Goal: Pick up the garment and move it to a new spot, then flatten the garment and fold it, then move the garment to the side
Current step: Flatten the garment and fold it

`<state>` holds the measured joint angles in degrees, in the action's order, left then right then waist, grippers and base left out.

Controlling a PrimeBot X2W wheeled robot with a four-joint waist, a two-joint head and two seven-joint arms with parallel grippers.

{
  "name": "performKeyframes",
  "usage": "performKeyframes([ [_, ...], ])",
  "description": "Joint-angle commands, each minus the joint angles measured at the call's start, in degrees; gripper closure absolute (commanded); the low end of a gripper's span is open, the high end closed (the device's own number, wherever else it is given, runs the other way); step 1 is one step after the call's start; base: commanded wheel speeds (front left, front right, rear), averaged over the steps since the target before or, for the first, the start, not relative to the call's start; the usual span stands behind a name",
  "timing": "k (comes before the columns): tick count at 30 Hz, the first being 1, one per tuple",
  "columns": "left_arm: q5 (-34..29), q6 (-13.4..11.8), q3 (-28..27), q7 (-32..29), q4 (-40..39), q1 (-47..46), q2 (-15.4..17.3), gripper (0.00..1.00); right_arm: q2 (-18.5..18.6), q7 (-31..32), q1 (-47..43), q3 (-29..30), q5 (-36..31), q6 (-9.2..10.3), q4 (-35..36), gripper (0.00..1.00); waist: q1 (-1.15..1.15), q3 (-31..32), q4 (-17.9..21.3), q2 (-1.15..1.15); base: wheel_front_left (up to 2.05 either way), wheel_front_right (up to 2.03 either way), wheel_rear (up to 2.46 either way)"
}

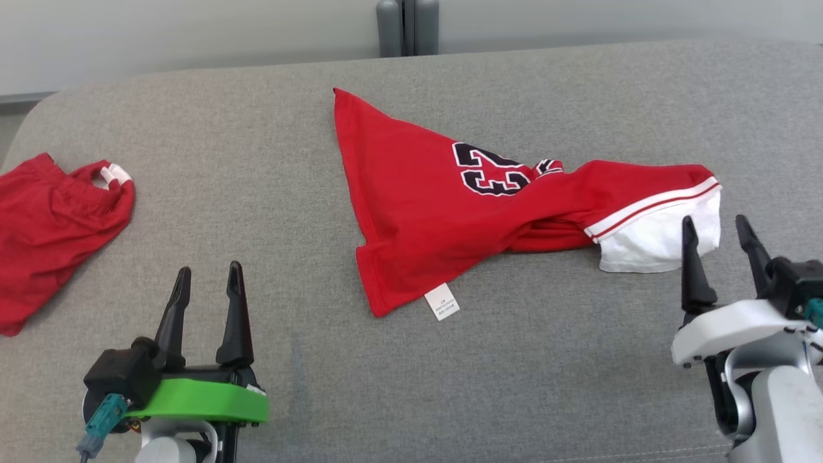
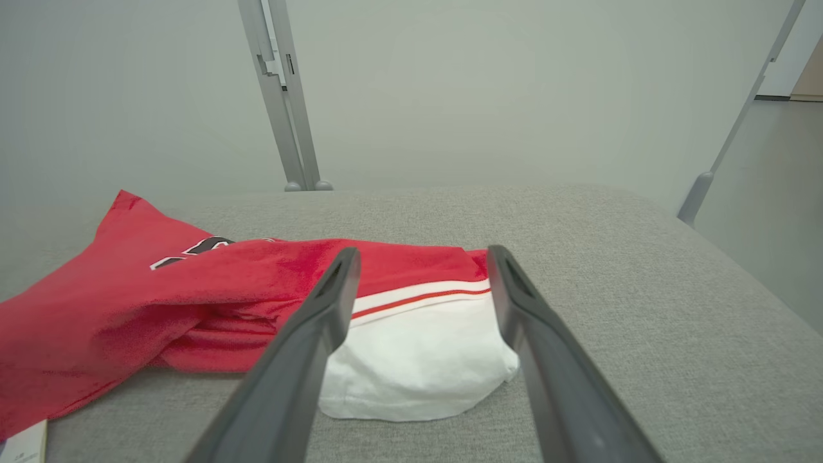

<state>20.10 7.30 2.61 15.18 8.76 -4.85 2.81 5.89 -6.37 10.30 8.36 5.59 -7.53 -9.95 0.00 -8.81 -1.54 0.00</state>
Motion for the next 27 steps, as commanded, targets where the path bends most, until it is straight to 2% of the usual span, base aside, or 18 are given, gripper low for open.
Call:
performKeyframes([
  [1,-0.58,0.23,-0.23,-0.06,0.36,1.39,0.16,0.0,-0.34,-0.87,-1.88,-0.9,0.36,0.07,1.2,0.0,0.0,2.53,1.81,0.0,0.0,0.0,0.0],
  [6,-0.72,0.23,-0.32,-0.06,1.52,3.21,0.16,0.0,-1.19,-1.71,-6.37,-4.1,1.45,0.07,2.36,0.0,0.0,5.05,2.46,0.0,0.0,0.0,0.0],
  [14,-0.89,0.25,2.17,-0.06,3.35,4.79,0.16,0.0,-1.4,-1.3,-7.58,-7.54,1.77,0.06,1.61,0.0,0.0,7.18,2.41,0.0,0.0,0.0,0.0],
  [27,0.09,0.27,4.86,-0.06,4.26,4.02,0.15,0.0,-0.58,-0.15,-6.01,-6.25,2.12,0.06,1.55,0.0,0.0,5.77,2.36,0.0,0.0,0.0,0.0],
])
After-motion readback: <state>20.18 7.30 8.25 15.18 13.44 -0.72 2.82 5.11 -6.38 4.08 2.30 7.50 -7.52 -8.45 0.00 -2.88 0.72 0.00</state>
